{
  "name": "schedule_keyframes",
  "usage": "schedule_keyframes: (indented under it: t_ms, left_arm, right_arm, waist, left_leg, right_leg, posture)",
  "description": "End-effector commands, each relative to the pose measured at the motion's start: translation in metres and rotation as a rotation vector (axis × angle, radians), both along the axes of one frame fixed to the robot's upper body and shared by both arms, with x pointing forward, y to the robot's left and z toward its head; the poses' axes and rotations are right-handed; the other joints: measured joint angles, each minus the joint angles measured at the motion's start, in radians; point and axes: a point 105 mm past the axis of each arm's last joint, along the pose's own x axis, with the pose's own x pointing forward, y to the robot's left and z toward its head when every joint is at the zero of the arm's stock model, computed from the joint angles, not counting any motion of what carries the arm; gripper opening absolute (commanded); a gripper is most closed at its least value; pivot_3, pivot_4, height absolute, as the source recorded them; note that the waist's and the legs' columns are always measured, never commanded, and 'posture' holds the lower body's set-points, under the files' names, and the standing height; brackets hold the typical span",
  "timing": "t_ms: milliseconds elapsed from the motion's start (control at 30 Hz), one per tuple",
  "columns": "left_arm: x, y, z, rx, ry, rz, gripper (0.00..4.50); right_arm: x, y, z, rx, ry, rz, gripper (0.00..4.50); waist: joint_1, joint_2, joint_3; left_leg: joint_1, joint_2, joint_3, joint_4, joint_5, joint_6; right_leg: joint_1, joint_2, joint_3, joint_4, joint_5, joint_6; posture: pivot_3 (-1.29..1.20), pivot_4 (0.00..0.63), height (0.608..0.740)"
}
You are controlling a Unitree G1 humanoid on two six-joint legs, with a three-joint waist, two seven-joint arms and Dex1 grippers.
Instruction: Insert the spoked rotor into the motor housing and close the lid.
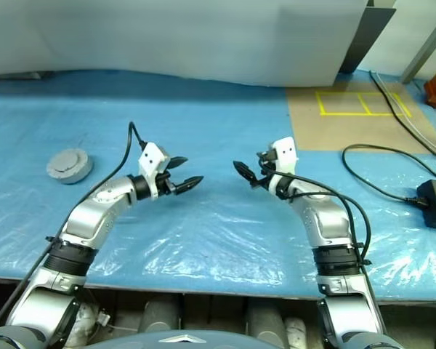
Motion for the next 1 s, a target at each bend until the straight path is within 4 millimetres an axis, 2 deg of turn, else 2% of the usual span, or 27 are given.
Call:
schedule_keyframes:
  t_ms: [33,133,267,633,1000]
  left_arm:
    - [-0.001,0.002,0.016,-0.045,-0.016,-0.035,4.04]
    - [-0.004,0.002,0.021,-0.056,-0.018,-0.064,4.04]
    - [-0.009,0.003,0.016,-0.033,-0.011,-0.080,4.04]
    - [-0.013,0.002,0.017,-0.040,-0.011,-0.078,4.04]
    - [-0.001,0.011,0.025,-0.047,-0.059,0.006,4.04]
  right_arm:
    - [0.005,0.002,0.020,-0.006,-0.079,-0.007,4.50]
    - [0.007,-0.002,0.019,-0.006,-0.071,-0.032,4.50]
    - [0.007,-0.005,0.014,-0.012,-0.055,-0.049,4.50]
    - [0.005,0.007,0.012,0.002,-0.046,-0.015,4.50]
    - [0.019,0.008,0.015,-0.003,-0.066,-0.028,4.50]
  waist:
    - [0.001,0.000,0.000]
    - [0.001,0.000,0.000]
    - [0.001,0.000,0.000]
    - [0.001,0.001,0.000]
    - [0.000,0.001,0.000]
  left_leg:
    - [0.000,0.000,0.000,0.000,0.000,0.000]
    - [0.000,0.000,0.000,0.000,0.000,0.000]
    - [0.000,0.000,0.000,0.000,0.000,0.000]
    - [0.000,0.000,0.000,0.000,0.000,0.000]
    - [0.000,0.000,0.000,0.000,0.000,0.000]
  right_leg:
    - [0.000,0.000,0.000,0.000,0.000,0.000]
    - [0.000,0.000,0.000,0.000,0.000,0.000]
    - [0.000,0.000,0.000,0.000,0.000,0.000]
    - [0.000,0.000,0.000,0.000,0.000,0.000]
    - [0.000,0.000,0.000,0.000,0.000,0.000]
  posture:
    - [0.00,0.150,0.740]
    - [0.00,0.150,0.740]
    - [0.00,0.150,0.740]
    - [0.00,0.150,0.740]
    - [0.00,0.150,0.740]
